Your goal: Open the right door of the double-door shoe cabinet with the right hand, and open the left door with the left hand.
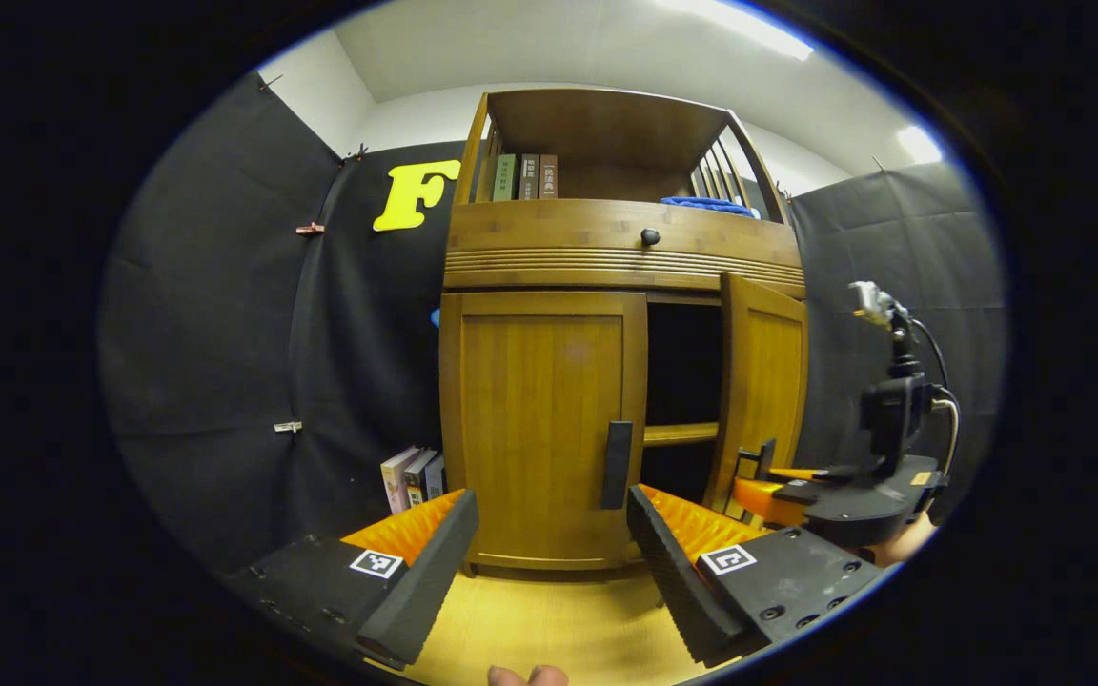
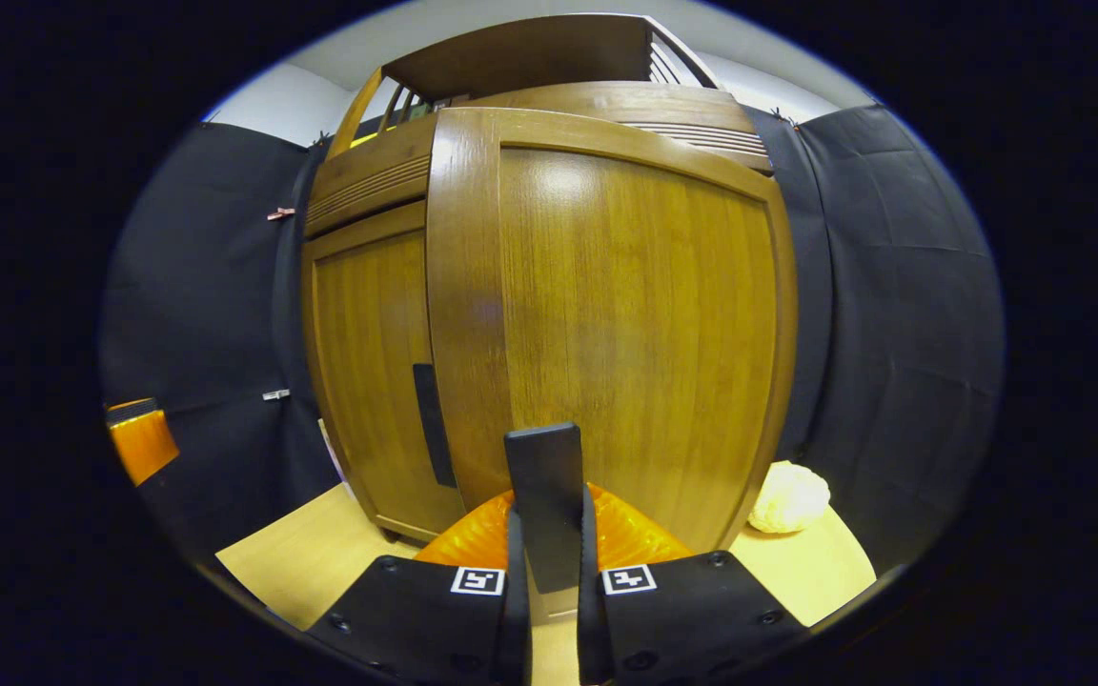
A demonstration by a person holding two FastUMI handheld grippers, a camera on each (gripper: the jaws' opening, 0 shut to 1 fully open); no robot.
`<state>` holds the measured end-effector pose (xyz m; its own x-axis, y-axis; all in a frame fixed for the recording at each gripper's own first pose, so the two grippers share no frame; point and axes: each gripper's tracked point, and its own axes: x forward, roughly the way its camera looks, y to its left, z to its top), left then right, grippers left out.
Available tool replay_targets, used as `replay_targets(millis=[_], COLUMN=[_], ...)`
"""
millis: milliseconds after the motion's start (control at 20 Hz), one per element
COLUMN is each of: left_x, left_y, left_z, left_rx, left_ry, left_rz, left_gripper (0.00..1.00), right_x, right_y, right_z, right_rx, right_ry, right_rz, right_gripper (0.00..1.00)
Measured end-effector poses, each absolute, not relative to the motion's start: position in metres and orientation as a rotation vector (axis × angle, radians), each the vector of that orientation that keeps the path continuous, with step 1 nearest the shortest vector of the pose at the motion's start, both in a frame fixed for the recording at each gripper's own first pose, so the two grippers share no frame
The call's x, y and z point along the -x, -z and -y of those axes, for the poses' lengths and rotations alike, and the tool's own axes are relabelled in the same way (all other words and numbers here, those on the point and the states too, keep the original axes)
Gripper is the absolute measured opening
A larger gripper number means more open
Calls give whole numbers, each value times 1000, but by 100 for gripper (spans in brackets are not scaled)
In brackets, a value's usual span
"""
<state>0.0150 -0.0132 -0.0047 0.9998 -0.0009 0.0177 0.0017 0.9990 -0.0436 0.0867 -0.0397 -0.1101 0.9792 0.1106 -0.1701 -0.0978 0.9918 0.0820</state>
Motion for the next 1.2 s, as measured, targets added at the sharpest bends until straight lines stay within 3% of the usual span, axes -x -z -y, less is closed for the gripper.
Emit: replay_targets(millis=[350,900,950,1050,1100,1150,1200], left_x=[-26,-72,-80,-99,-109,-118,-128], left_y=[4,7,9,12,13,16,17], left_z=[47,104,103,102,101,99,97], left_rx=[15,6,3,-9,-15,-17,-13], left_ry=[-3,27,25,16,12,6,1], left_rz=[12,11,11,13,12,9,7], left_gripper=[98,98,98,98,98,98,98], right_x=[-35,8,10,13,14,16,18], right_y=[107,99,97,92,91,92,91], right_z=[99,218,228,245,249,252,257], right_rx=[-85,-97,-90,-95,-95,-88,-76], right_ry=[-105,3,15,21,19,21,31], right_rz=[-185,-185,-182,-170,-172,-172,-167], right_gripper=[22,20,24,13,3,13,3])
